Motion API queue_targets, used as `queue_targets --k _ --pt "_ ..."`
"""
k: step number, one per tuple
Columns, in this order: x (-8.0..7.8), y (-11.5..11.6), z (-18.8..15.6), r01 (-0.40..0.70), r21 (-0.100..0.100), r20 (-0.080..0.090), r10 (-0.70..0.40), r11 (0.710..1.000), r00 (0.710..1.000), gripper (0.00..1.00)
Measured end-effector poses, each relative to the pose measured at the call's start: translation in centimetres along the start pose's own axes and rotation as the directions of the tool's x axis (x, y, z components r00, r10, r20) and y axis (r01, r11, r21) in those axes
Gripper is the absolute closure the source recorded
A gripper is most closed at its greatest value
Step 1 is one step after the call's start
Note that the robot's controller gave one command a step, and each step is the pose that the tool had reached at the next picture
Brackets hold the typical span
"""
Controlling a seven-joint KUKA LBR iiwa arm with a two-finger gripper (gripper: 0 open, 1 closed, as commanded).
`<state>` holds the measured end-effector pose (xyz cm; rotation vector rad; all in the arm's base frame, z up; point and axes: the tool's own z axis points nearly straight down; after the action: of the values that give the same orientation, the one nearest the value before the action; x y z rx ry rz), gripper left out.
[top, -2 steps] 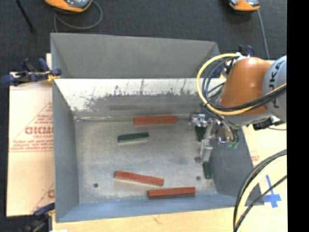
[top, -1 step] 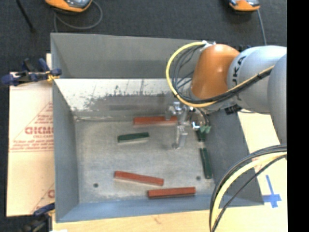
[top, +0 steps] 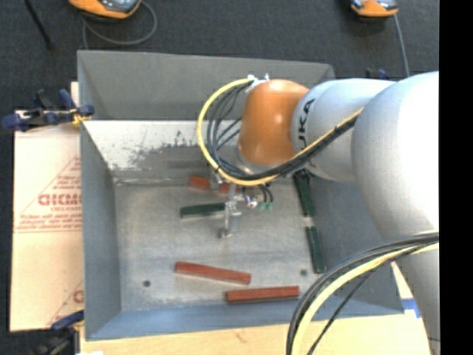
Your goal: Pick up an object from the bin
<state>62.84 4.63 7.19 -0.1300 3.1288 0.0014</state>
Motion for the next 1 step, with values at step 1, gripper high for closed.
queue_targets --k 1 --pt "-0.29 -0.34 -0.44 -0.004 0.001 0.01 0.004 1.0 1.0 1.0"
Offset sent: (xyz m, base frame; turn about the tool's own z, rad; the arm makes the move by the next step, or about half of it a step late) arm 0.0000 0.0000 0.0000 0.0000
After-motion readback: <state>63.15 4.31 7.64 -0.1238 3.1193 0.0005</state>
